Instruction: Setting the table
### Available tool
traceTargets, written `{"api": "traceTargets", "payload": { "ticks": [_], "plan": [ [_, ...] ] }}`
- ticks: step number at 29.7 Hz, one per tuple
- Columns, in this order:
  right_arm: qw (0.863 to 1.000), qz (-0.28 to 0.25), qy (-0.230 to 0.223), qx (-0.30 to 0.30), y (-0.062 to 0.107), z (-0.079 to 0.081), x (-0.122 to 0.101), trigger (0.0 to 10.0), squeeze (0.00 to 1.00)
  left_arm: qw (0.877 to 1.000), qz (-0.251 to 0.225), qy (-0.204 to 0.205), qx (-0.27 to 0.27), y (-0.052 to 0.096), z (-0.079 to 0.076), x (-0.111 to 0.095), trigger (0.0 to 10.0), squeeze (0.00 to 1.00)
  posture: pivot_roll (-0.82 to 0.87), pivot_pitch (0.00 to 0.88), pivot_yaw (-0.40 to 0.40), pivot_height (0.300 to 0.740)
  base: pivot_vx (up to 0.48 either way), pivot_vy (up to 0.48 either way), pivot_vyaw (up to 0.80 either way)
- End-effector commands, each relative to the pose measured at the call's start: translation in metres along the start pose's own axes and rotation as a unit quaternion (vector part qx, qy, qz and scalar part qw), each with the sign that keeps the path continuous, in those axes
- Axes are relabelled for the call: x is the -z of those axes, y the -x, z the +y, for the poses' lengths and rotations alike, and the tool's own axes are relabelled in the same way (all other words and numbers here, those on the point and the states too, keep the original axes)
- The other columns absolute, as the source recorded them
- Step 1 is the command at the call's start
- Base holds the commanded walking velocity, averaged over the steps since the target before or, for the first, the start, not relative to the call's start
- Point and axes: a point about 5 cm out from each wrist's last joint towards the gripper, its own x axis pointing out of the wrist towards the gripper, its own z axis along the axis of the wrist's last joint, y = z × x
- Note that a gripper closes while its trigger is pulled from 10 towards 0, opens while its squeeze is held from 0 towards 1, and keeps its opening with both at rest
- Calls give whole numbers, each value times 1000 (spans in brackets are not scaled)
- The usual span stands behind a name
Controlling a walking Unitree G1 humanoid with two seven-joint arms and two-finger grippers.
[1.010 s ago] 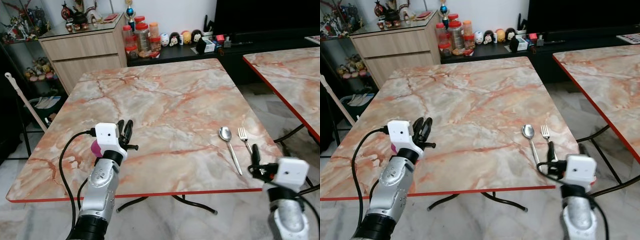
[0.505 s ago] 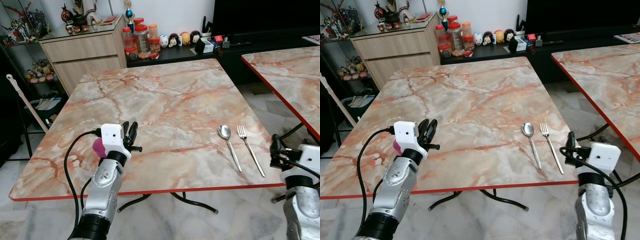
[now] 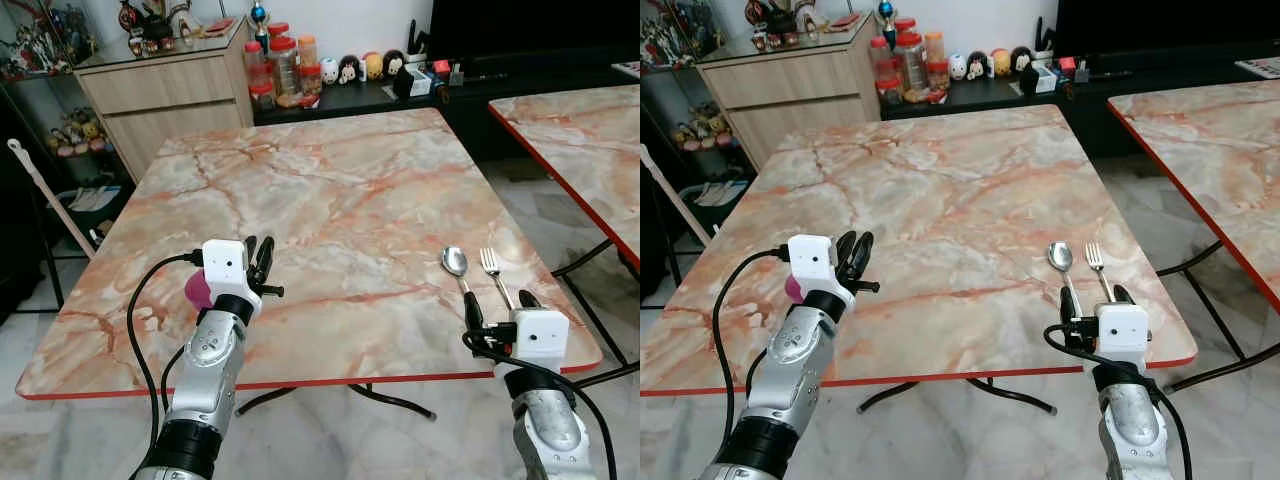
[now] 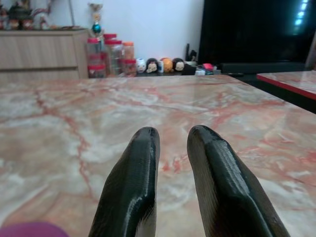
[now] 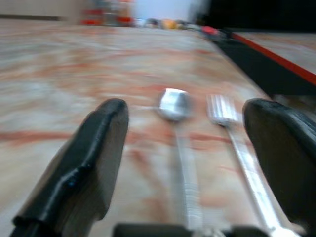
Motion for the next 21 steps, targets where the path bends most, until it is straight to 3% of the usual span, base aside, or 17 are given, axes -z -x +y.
{"api": "traceTargets", "payload": {
  "ticks": [1,6,9,10,12,15,21],
  "plan": [
    [999,-16,5,-31,-1,13,-6,10000,0,1000,-4,-1,-6,-2,2,-1,10000,0,-24,0,74,728,0,0,0],
    [998,-17,-7,-52,2,26,-6,10000,0,1000,-7,6,-14,-2,2,-1,10000,0,-23,0,63,728,0,0,0],
    [998,-15,-17,-63,4,40,-6,10000,0,1000,-8,2,-18,-1,9,-1,10000,0,-25,0,66,728,0,0,0],
    [997,-13,-34,-70,5,55,-4,10000,0,1000,-1,-8,-25,1,18,-1,10000,0,-11,0,87,728,0,0,0],
    [996,-9,-39,-74,6,62,-2,10000,0,999,6,-17,-31,4,25,1,10000,0,-5,0,102,728,0,0,0],
    [996,-7,-39,-74,6,62,0,10000,0,999,9,-18,-33,6,28,1,10000,0,-14,0,122,728,0,0,0],
    [999,-2,-13,-38,5,41,9,10000,0,999,36,-29,-8,5,26,12,10000,0,-55,0,165,728,0,0,0]
  ]
}}
